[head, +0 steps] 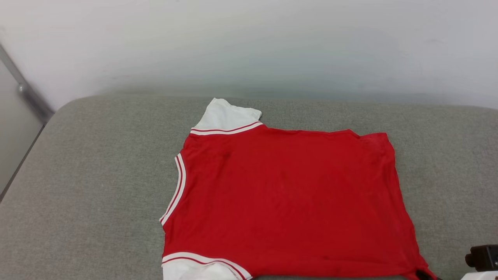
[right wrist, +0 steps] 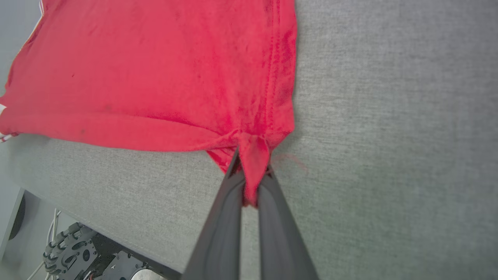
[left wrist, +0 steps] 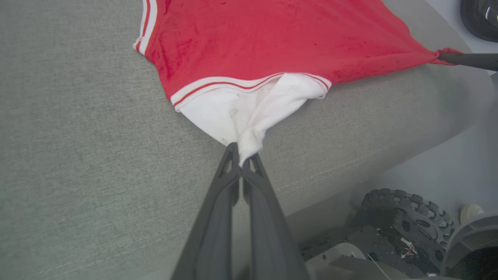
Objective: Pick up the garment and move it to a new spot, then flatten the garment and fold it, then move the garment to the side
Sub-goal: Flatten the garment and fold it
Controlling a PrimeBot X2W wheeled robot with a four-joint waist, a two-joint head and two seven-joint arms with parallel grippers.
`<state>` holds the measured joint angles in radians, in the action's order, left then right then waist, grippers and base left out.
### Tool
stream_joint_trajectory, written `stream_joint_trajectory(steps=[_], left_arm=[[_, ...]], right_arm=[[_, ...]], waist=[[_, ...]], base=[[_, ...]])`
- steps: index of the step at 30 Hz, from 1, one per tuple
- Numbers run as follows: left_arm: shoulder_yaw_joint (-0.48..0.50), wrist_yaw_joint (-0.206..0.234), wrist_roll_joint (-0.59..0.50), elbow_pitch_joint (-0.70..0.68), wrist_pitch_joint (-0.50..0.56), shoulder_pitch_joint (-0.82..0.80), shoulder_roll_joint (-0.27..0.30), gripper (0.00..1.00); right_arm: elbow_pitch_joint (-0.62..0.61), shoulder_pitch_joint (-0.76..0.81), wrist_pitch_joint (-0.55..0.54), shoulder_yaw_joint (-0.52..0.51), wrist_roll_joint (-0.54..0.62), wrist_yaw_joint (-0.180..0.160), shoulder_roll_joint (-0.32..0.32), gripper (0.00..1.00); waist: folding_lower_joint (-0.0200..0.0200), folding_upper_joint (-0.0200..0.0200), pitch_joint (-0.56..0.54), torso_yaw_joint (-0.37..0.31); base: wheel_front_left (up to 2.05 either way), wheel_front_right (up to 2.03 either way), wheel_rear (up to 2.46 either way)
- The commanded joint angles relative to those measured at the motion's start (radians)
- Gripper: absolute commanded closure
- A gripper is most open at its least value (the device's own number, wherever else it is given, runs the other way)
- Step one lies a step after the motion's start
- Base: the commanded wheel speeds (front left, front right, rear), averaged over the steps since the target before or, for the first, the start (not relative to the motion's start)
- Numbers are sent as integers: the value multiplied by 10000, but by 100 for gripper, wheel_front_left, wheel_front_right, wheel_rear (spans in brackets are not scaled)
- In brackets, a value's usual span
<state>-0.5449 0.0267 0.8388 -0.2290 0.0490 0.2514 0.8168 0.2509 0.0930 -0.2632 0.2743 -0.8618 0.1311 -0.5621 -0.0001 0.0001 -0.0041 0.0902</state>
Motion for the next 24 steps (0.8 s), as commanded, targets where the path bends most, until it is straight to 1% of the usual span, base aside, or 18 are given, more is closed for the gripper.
stream_joint_trajectory(steps=[1,3,7,8,11,14,20,24], left_arm=[[84,-40,-107,-44,-134,-85,64,100],[240,-36,-319,-52,-348,-386,131,100],[516,-77,-551,-62,-629,-1030,63,100],[516,-77,-551,-62,-629,-1030,63,100],[623,-157,-700,-81,-597,-1682,-12,100],[655,-223,-838,34,-530,-2408,-205,100],[863,-255,-975,868,-544,-3876,-636,100],[874,-523,-1000,1704,-500,-4748,-832,100]], right_arm=[[-213,142,-114,-161,31,-7,-17,100],[-527,147,-272,-340,53,-7,46,100],[-1109,-142,-621,-723,7,-6,183,100],[-1109,-142,-621,-723,7,-6,183,100],[-1450,-466,-916,-1029,111,-6,264,100],[-1705,-906,-1299,-1231,299,-6,396,100],[-1841,-2049,-2043,-1339,971,-6,656,100],[-1511,-2931,-2458,-1173,1412,-6,912,100]], waist=[[1,-1,70,-56],[1,-1,171,-98],[1,-1,480,-144],[1,-1,480,-144],[1,-1,800,-175],[1,-1,1217,-223],[1,-1,2084,-343],[1,-1,2605,-457]], base=[[0,0,0],[0,0,0],[0,0,0],[0,0,0],[0,0,0],[0,0,0],[0,0,0],[0,0,0]])
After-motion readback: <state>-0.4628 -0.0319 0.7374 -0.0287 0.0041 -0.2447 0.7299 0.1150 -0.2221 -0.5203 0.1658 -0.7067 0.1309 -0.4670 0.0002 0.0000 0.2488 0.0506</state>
